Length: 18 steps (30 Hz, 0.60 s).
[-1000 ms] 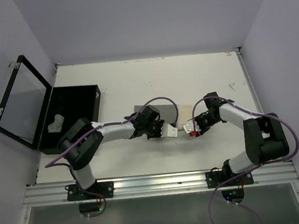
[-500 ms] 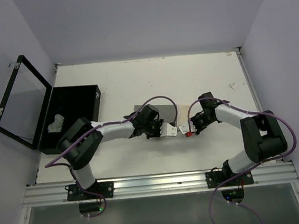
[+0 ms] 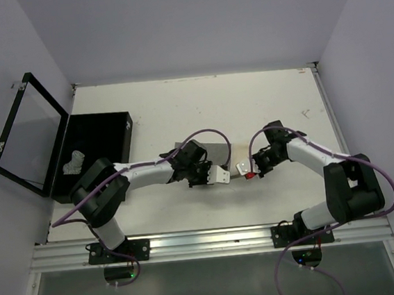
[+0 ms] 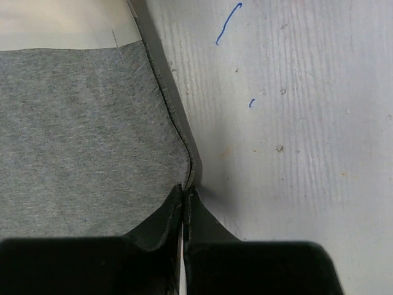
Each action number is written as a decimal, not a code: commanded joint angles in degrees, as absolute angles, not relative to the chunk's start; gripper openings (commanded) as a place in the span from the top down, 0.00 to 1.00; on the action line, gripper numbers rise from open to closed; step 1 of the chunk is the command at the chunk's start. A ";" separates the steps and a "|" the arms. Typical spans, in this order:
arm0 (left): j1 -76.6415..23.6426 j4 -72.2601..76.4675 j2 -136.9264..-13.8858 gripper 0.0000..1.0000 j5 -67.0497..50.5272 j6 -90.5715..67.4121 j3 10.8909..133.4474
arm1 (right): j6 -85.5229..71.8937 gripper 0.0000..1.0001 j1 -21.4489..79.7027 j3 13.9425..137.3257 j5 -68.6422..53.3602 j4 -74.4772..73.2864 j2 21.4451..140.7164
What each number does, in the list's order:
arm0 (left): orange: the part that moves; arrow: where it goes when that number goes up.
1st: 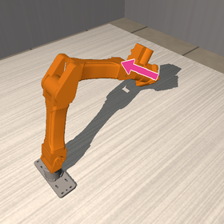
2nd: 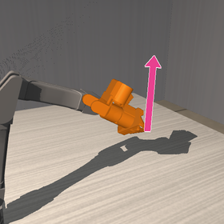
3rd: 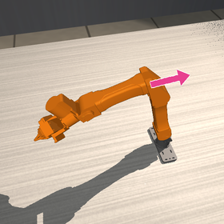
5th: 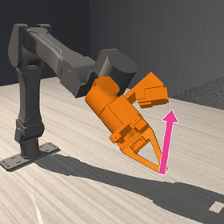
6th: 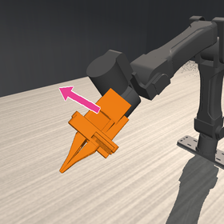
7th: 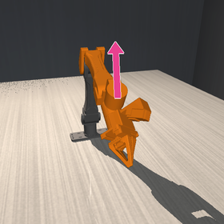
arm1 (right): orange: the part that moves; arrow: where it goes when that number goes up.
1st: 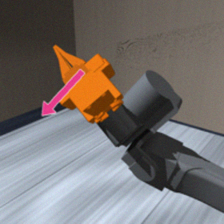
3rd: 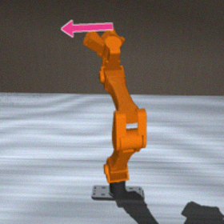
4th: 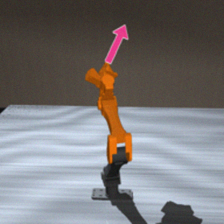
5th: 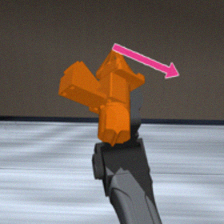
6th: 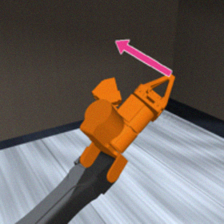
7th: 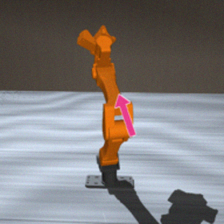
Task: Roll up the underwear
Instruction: Fold the underwear
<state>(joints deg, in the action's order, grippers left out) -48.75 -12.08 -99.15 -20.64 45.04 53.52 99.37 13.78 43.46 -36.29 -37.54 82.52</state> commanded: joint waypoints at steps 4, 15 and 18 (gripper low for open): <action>-48.16 -16.08 -96.94 1.00 -22.50 44.47 53.52 | 99.84 1.00 13.80 45.44 -38.15 -42.79 80.77; -48.16 -15.73 -98.61 1.00 -23.38 44.21 54.49 | 100.21 0.65 14.76 39.29 -36.13 -39.12 76.38; -48.16 -15.82 -98.96 1.00 -23.38 44.21 54.84 | 98.27 0.57 16.69 38.32 -34.19 -37.53 76.29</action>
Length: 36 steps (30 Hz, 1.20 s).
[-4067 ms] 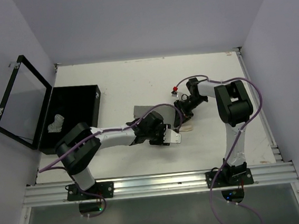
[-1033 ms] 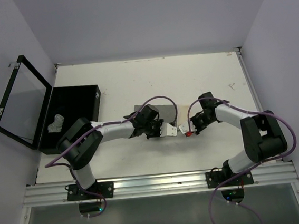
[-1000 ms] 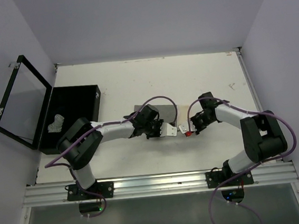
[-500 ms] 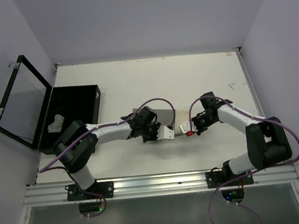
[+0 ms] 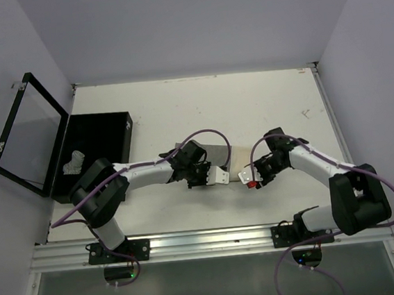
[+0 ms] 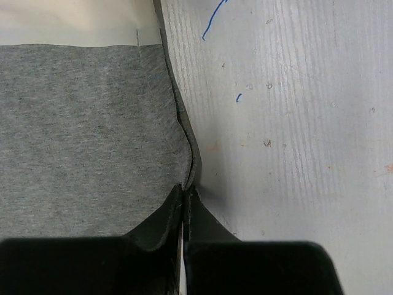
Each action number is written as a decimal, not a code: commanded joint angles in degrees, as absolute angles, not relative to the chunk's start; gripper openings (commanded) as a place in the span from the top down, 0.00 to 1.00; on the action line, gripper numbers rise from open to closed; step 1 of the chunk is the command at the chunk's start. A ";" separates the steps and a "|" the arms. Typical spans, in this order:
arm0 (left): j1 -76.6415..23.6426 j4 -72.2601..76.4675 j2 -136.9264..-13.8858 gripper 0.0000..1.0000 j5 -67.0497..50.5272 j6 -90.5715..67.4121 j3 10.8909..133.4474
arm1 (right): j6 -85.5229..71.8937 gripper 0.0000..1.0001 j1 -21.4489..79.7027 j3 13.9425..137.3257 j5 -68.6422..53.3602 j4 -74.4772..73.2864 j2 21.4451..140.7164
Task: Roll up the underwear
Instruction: Fold the underwear
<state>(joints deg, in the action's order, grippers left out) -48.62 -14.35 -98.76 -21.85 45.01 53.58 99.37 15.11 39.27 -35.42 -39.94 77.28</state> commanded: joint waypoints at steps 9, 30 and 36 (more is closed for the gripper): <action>-48.16 -15.73 -99.58 1.00 -23.38 44.21 54.67 | 95.19 0.52 18.90 38.23 -31.56 -34.19 78.31; -47.64 -15.56 -98.00 1.00 -24.17 44.21 54.14 | 93.25 1.00 20.74 41.83 -31.81 -37.69 80.60; -45.53 -20.30 -96.59 1.00 -27.85 44.21 57.74 | 91.06 1.00 19.43 44.56 -34.10 -42.35 79.89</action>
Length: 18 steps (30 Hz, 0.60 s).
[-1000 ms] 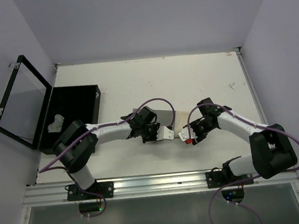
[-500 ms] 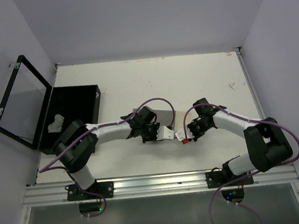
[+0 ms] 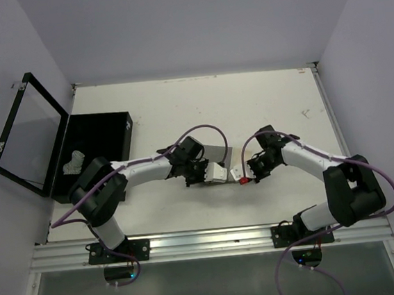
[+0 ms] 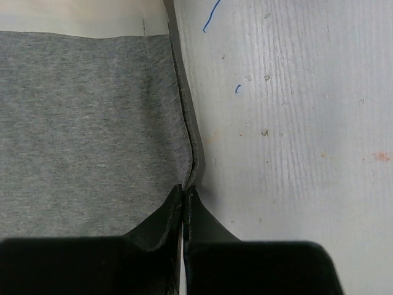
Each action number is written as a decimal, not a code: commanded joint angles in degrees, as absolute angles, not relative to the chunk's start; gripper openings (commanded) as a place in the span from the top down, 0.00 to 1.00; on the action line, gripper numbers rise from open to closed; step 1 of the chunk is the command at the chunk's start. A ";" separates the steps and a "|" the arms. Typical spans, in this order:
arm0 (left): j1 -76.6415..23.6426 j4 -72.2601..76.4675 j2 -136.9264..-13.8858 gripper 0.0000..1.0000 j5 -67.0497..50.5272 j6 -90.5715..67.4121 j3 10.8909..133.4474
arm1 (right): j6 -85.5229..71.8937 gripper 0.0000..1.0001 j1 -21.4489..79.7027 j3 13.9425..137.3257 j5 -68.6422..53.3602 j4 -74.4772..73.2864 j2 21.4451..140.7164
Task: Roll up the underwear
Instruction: Fold the underwear
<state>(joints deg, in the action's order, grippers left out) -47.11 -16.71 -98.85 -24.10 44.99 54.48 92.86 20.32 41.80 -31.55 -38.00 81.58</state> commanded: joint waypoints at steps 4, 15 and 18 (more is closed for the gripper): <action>-44.56 -23.64 -96.24 1.00 -28.74 45.17 59.85 | 88.95 1.00 17.76 47.02 -36.38 -45.08 81.56; -41.57 -29.79 -99.40 1.00 -29.44 48.33 68.02 | 88.33 1.00 14.24 54.74 -39.64 -54.04 88.32; -40.08 -31.72 -101.59 1.00 -29.53 49.13 71.71 | 88.07 1.00 13.28 57.55 -40.34 -56.07 91.13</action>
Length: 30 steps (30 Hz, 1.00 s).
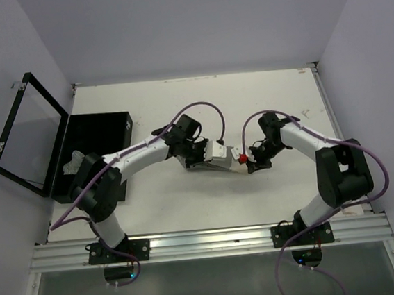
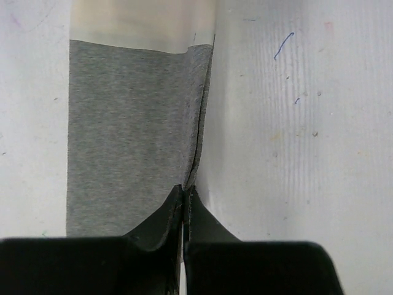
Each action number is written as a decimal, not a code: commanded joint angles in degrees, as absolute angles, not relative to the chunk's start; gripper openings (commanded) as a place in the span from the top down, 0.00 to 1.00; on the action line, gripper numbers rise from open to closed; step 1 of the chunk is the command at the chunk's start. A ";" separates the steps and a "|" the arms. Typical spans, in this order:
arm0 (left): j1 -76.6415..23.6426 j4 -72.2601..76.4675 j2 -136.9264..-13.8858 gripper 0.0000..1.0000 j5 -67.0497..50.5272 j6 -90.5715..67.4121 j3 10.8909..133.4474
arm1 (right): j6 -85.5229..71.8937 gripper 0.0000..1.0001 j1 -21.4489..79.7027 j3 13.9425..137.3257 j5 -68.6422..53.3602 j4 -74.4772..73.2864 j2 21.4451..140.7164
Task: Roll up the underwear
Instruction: Fold the underwear
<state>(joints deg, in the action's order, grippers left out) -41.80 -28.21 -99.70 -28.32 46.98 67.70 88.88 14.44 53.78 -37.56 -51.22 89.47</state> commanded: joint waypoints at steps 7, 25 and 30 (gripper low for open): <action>-37.53 -34.36 -107.83 1.00 -29.44 51.24 81.02 | 87.63 1.00 11.08 66.96 -40.78 -62.40 99.57; -33.84 -37.27 -122.77 1.00 -29.71 54.84 98.08 | 87.28 1.00 8.00 85.69 -39.99 -71.10 117.23; -33.75 -36.39 -125.59 1.00 -28.66 55.02 99.22 | 84.73 1.00 7.56 92.10 -39.38 -73.21 121.63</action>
<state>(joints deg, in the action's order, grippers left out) -34.44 -35.97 -123.92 -28.82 53.65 96.47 86.83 8.10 88.16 -39.53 -70.11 120.07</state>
